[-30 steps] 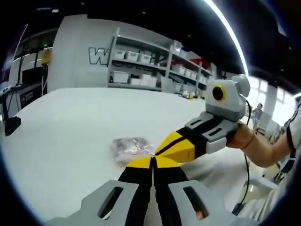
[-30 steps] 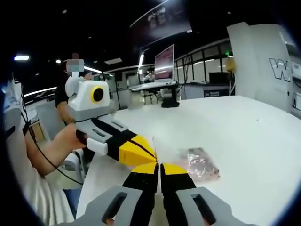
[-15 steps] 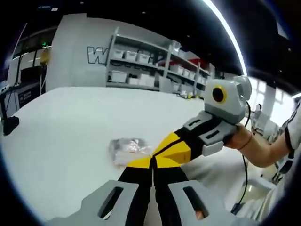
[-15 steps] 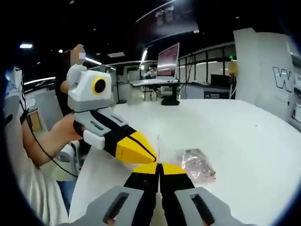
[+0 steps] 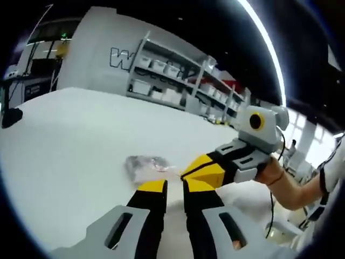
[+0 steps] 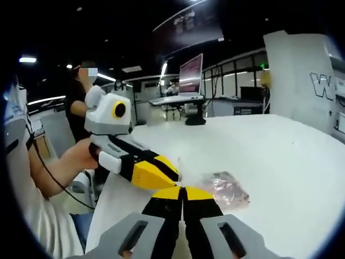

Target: Open the resealable bag by pulling the two sides of the seal apart until the entire bag opening is separated and visibly accessible.

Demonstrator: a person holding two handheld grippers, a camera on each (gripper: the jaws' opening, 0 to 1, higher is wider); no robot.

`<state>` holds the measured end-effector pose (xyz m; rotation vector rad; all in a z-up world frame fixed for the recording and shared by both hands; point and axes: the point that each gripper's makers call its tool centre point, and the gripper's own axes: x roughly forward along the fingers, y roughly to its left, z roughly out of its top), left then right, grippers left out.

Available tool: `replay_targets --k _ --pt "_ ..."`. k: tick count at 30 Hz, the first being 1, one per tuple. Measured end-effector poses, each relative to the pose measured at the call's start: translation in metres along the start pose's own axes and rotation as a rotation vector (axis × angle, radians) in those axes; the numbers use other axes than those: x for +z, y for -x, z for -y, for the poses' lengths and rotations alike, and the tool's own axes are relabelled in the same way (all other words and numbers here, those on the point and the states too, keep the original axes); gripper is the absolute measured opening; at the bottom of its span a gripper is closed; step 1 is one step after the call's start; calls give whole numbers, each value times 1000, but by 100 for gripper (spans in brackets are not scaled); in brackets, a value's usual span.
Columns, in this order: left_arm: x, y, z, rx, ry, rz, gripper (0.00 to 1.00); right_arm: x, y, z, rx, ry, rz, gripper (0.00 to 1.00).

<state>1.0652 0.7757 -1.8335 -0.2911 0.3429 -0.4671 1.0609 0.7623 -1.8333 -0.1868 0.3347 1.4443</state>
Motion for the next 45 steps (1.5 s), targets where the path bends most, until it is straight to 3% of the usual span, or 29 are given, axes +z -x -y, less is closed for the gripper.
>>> replay_targets --k 25,45 --pt "2 3 1 2 76 23 14 8 3 -6 11 32 16 0" --pt "4 2 8 -38 71 28 4 15 6 -9 28 12 49 0"
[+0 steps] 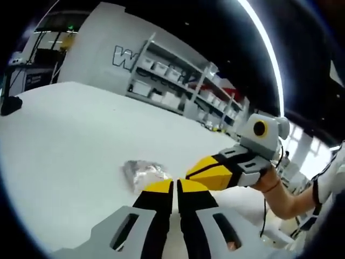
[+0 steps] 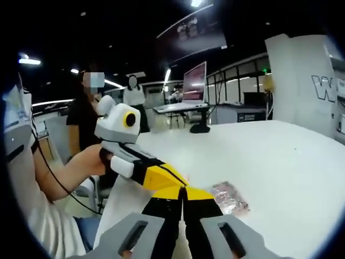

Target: Open the resealable bag by pulling the two sides of the seal apart until the entire bag opening is separated and visibly accessible.

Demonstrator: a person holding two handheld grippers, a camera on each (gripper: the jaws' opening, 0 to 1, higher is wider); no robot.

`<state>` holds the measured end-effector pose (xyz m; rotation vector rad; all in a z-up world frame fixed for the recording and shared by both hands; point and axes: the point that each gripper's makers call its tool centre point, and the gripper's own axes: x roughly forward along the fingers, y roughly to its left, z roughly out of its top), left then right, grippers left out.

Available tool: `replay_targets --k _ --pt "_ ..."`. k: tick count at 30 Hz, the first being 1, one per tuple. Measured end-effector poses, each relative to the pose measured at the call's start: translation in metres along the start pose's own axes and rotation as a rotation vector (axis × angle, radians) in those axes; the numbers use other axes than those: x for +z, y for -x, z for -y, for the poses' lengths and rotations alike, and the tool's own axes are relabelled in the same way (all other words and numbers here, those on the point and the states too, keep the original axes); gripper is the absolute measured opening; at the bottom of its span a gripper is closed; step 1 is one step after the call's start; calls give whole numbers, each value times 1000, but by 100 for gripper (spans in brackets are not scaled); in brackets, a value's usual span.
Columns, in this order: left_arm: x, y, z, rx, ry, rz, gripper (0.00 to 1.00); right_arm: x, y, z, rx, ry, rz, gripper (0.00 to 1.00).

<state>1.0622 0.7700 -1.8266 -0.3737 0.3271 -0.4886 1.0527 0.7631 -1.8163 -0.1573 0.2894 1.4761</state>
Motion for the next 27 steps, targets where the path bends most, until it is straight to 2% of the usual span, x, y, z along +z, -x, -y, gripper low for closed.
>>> replay_targets --k 3,6,13,27 --pt "4 -1 -5 3 4 5 4 0 0 1 -7 6 -2 0" --pt "-4 0 -11 33 -9 -30 4 -7 0 3 -18 17 -38 0" --pt "-14 0 -10 44 -6 -47 4 -17 -4 2 -37 75 -87 0" --pt "-16 0 -7 42 -15 -53 4 -20 -5 1 -26 62 -101 2"
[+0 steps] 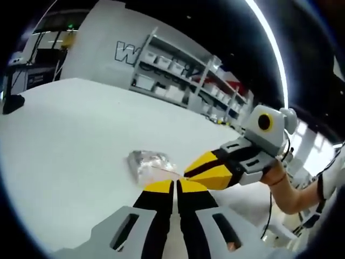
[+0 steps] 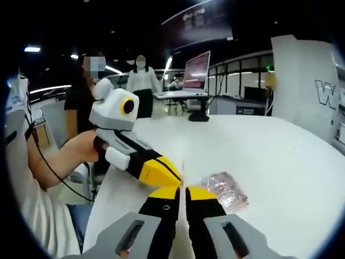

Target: Open the resealable bag by pulling the two sides of the seal apart until the entire bag opening is separated and visibly accessible.

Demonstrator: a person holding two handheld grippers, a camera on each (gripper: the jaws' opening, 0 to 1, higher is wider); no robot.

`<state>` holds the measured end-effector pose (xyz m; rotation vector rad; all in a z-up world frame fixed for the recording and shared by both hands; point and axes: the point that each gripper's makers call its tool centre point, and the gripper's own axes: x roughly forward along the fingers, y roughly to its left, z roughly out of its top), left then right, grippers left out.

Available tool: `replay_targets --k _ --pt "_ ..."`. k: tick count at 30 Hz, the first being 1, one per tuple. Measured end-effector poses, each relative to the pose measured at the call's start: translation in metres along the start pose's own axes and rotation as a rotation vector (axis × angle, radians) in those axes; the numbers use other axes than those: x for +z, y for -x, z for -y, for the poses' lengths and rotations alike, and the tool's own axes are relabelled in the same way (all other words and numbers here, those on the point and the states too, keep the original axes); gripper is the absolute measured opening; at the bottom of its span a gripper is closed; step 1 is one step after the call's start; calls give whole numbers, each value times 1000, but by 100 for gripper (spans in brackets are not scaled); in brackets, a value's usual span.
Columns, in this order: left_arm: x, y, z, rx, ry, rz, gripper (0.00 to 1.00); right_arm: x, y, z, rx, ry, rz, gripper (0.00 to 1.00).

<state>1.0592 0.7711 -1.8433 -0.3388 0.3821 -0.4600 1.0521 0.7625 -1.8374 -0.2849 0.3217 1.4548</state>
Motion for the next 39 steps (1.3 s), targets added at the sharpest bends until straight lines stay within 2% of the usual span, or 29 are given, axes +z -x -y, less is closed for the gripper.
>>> replay_targets --k 24,28,39 --pt "-2 0 0 -3 -3 -16 5 -8 -2 4 -4 -14 -29 0" --pt "-1 0 0 -12 44 -14 14 -6 -1 5 -9 -11 -24 0" --pt "4 3 4 -31 101 17 16 1 3 2 -12 14 1 0"
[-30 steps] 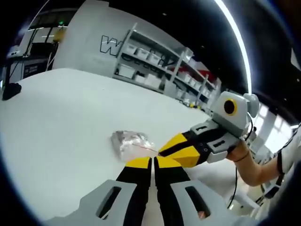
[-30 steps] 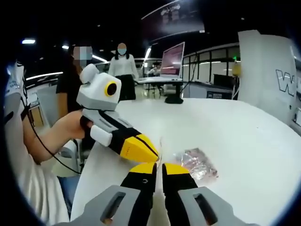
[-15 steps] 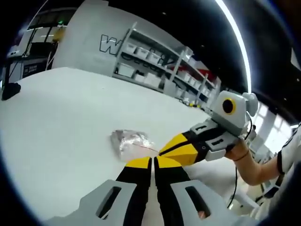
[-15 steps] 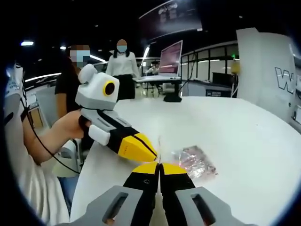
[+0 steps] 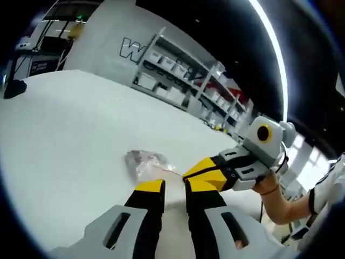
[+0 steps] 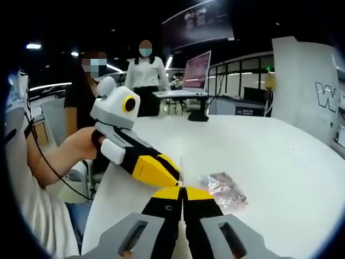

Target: Open the resealable bag by pulling the two sides of the seal apart until the entire bag opening is separated and visibly accessible.

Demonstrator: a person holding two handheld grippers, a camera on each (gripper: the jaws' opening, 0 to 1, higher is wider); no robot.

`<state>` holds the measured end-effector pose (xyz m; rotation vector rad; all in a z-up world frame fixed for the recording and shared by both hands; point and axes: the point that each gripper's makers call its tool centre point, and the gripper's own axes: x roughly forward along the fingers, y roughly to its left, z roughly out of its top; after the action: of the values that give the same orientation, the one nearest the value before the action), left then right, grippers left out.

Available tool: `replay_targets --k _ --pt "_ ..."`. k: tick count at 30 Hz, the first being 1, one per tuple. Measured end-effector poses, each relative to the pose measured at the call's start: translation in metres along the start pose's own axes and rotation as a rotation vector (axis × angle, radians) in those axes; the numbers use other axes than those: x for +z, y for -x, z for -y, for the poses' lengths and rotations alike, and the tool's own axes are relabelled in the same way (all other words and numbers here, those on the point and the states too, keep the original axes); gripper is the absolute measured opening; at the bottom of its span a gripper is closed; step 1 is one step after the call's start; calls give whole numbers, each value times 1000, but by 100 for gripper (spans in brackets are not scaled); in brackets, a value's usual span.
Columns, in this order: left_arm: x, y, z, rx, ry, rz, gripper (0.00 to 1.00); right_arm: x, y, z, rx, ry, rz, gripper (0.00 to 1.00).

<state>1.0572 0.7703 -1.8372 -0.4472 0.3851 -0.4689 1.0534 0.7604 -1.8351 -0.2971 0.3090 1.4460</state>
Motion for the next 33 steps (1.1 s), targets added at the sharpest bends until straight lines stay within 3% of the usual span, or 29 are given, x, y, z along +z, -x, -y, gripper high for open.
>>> replay_targets --k 20,33 --pt "5 0 5 -24 37 33 13 5 5 0 7 -16 43 0" --pt "6 -2 5 -52 38 34 3 7 4 0 7 -10 50 0"
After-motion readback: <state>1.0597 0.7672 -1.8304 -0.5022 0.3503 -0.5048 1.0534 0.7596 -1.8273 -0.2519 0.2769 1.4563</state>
